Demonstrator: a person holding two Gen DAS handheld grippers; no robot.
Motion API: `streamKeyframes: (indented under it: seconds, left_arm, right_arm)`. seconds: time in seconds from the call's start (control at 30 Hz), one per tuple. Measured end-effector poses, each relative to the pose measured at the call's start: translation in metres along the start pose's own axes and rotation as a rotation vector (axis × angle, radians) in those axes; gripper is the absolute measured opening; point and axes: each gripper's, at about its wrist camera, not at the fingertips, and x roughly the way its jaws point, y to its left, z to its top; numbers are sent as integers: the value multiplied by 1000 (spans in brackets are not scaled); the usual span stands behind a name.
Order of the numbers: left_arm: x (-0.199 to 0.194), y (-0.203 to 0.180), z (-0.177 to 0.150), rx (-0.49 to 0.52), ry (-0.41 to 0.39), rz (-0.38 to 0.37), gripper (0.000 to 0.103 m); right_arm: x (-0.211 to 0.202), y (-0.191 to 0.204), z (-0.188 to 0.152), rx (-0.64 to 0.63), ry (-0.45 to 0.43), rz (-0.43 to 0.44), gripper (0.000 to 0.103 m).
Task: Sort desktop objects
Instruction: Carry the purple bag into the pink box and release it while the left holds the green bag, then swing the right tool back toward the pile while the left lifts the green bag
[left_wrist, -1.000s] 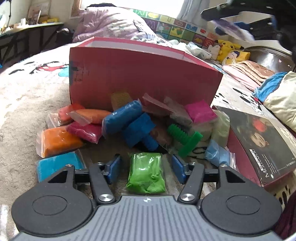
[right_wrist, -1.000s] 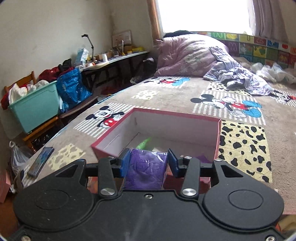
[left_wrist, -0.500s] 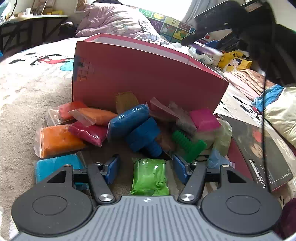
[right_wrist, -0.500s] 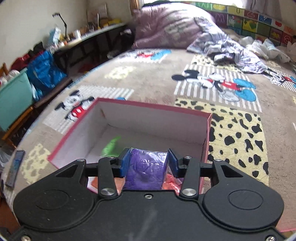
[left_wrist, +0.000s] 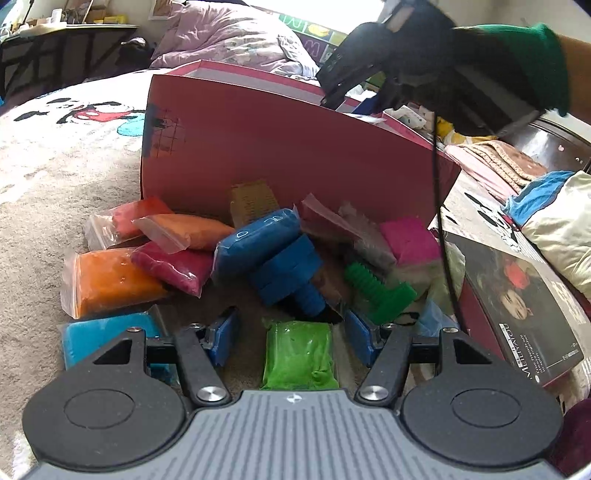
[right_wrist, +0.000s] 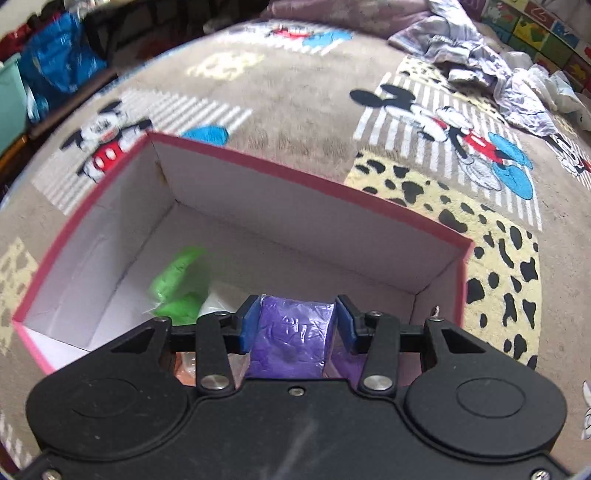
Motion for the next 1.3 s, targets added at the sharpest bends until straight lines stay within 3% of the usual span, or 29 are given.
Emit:
streamKeyframes:
  seconds: [0.23,0.4,0.53,0.73,0.97,1.17,1.3]
  left_arm:
    - [-1,2,1,1,2,-6,61]
    - [-1,1,1,13,2,-3,61]
    - [0,0,0,23,1,2,61]
    - [1,-3,-1,34,-1,5,61]
    - [-2,0,-4,34,-8,-14,61]
    - [-6,2,-9,64,-8,-43,68]
    - [-10,1,-13,95,-4,-71,74]
  right_arm:
    - [25,5,3,-1,66,-36,45]
    - [24,5,-1,10,61,-46,55]
    - [3,2,-3,24,1,-34,59]
    - [-67,6,-22,65,-217,60,72]
    - [-138,25,-104,61,-395,207,78]
    - [-155,24,-214,97,-385,270,79]
    - [-147,3,-286,219,-386,286,81]
